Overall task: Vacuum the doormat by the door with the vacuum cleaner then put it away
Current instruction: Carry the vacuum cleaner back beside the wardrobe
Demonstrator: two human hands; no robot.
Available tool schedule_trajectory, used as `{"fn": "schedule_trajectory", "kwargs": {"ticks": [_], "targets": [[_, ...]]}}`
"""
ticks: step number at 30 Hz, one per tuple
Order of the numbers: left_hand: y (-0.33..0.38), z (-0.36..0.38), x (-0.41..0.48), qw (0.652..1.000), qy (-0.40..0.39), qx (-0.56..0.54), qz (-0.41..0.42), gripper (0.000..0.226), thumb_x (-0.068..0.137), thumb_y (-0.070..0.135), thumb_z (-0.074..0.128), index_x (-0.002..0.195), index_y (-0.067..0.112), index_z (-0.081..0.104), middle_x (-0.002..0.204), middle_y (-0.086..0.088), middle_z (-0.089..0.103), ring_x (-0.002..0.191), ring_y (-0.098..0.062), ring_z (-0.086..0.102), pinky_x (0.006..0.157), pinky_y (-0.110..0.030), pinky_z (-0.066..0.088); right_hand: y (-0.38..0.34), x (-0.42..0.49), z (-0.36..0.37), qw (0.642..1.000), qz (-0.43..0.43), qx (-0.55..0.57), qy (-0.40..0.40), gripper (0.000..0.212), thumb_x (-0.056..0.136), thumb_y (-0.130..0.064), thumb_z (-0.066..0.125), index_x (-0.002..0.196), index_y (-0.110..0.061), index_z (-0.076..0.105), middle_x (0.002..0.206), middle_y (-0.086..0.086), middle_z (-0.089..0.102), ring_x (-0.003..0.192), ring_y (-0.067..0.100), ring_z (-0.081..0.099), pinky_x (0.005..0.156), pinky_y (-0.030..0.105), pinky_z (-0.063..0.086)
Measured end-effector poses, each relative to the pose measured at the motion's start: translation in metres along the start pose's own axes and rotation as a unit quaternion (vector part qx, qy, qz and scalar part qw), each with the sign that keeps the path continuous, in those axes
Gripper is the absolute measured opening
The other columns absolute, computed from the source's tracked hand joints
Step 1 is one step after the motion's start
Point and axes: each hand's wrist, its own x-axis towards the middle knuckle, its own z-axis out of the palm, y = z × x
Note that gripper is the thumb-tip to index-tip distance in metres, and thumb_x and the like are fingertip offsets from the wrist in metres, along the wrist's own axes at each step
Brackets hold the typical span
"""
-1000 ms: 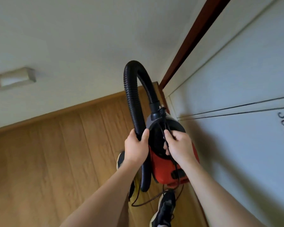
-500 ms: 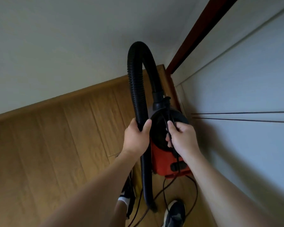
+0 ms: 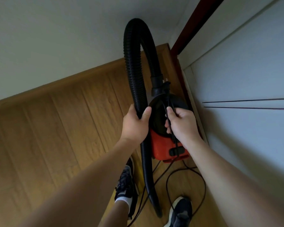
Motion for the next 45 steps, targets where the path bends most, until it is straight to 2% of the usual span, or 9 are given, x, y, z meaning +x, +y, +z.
{"fn": "schedule_trajectory", "kwargs": {"ticks": [5, 12, 21, 28, 31, 35, 39, 42, 45], "targets": [[-0.012, -0.004, 0.008, 1.0, 0.011, 0.0, 0.002, 0.022, 0.102, 0.04, 0.058, 0.118, 0.025, 0.059, 0.103, 0.012, 0.07, 0.094, -0.002, 0.067, 0.076, -0.018, 0.052, 0.002, 0.009, 0.012, 1.0, -0.003, -0.012, -0.013, 0.04, 0.103, -0.034, 0.054, 0.076, -0.008, 0.067, 0.055, 0.002, 0.063, 0.045, 0.018, 0.057, 0.055, 0.036, 0.052], [-0.02, -0.006, 0.013, 0.999, 0.007, 0.027, 0.027, 0.024, 0.102, 0.039, 0.059, 0.12, 0.025, 0.057, 0.102, 0.015, 0.067, 0.091, 0.012, 0.063, 0.07, -0.003, 0.048, 0.005, 0.011, 0.016, 1.0, -0.02, -0.007, -0.014, 0.035, 0.103, -0.031, 0.053, 0.078, -0.013, 0.068, 0.058, 0.003, 0.065, 0.047, 0.018, 0.06, 0.058, 0.037, 0.054], [-0.028, -0.007, 0.005, 0.999, -0.012, 0.041, 0.034, 0.028, 0.102, 0.041, 0.058, 0.125, 0.028, 0.054, 0.109, 0.016, 0.068, 0.1, 0.005, 0.064, 0.078, -0.01, 0.049, 0.013, 0.009, 0.009, 1.0, -0.026, -0.01, -0.011, 0.031, 0.104, -0.034, 0.051, 0.081, -0.024, 0.069, 0.061, 0.002, 0.067, 0.051, 0.018, 0.063, 0.064, 0.038, 0.056], [-0.026, -0.004, -0.005, 0.999, -0.003, 0.01, 0.035, 0.027, 0.103, 0.036, 0.059, 0.128, 0.028, 0.054, 0.112, 0.018, 0.067, 0.099, 0.014, 0.062, 0.075, -0.002, 0.048, 0.012, 0.006, 0.008, 0.993, -0.051, -0.105, 0.005, 0.033, 0.104, -0.038, 0.048, 0.084, -0.019, 0.066, 0.068, 0.0, 0.07, 0.055, 0.01, 0.067, 0.061, 0.03, 0.055], [-0.024, -0.004, -0.009, 0.999, -0.005, 0.001, 0.034, 0.026, 0.103, 0.036, 0.058, 0.128, 0.03, 0.053, 0.112, 0.02, 0.067, 0.097, 0.015, 0.061, 0.073, -0.002, 0.048, 0.011, 0.005, 0.005, 0.983, -0.085, -0.164, 0.018, 0.034, 0.104, -0.039, 0.047, 0.087, -0.016, 0.064, 0.073, 0.0, 0.069, 0.063, 0.015, 0.068, 0.06, 0.036, 0.056], [-0.022, -0.008, -0.016, 0.999, -0.001, 0.005, 0.041, 0.028, 0.103, 0.038, 0.058, 0.128, 0.029, 0.053, 0.113, 0.018, 0.067, 0.102, 0.007, 0.063, 0.074, -0.004, 0.048, 0.008, -0.003, 0.0, 0.965, -0.111, -0.236, 0.03, 0.03, 0.104, -0.036, 0.047, 0.113, -0.014, 0.065, 0.075, -0.004, 0.062, 0.064, 0.009, 0.059, 0.053, 0.024, 0.042], [-0.022, -0.01, -0.022, 0.999, 0.005, 0.02, 0.043, 0.023, 0.102, 0.04, 0.058, 0.121, 0.027, 0.054, 0.105, 0.013, 0.069, 0.094, 0.0, 0.066, 0.068, -0.008, 0.049, 0.004, -0.012, -0.003, 0.948, -0.158, -0.274, 0.041, 0.039, 0.101, -0.036, 0.053, 0.131, -0.013, 0.06, 0.107, 0.002, 0.069, 0.097, 0.02, 0.067, 0.075, 0.024, 0.046], [-0.019, -0.012, -0.027, 0.999, 0.009, 0.019, 0.045, 0.023, 0.102, 0.038, 0.058, 0.121, 0.024, 0.055, 0.101, 0.012, 0.068, 0.09, 0.0, 0.065, 0.064, -0.003, 0.047, -0.004, -0.016, -0.005, 0.933, -0.185, -0.306, 0.031, 0.046, 0.1, -0.035, 0.054, 0.14, -0.013, 0.054, 0.133, 0.007, 0.061, 0.118, 0.023, 0.06, 0.09, 0.028, 0.048], [-0.016, -0.014, -0.034, 0.999, 0.004, 0.019, 0.044, 0.028, 0.102, 0.041, 0.057, 0.124, 0.024, 0.055, 0.102, 0.011, 0.068, 0.091, -0.003, 0.067, 0.064, -0.007, 0.049, -0.016, -0.022, -0.007, 0.905, -0.227, -0.358, 0.019, 0.049, 0.1, -0.034, 0.054, 0.144, -0.012, 0.051, 0.144, 0.006, 0.053, 0.131, 0.024, 0.051, 0.103, 0.034, 0.045]]}}
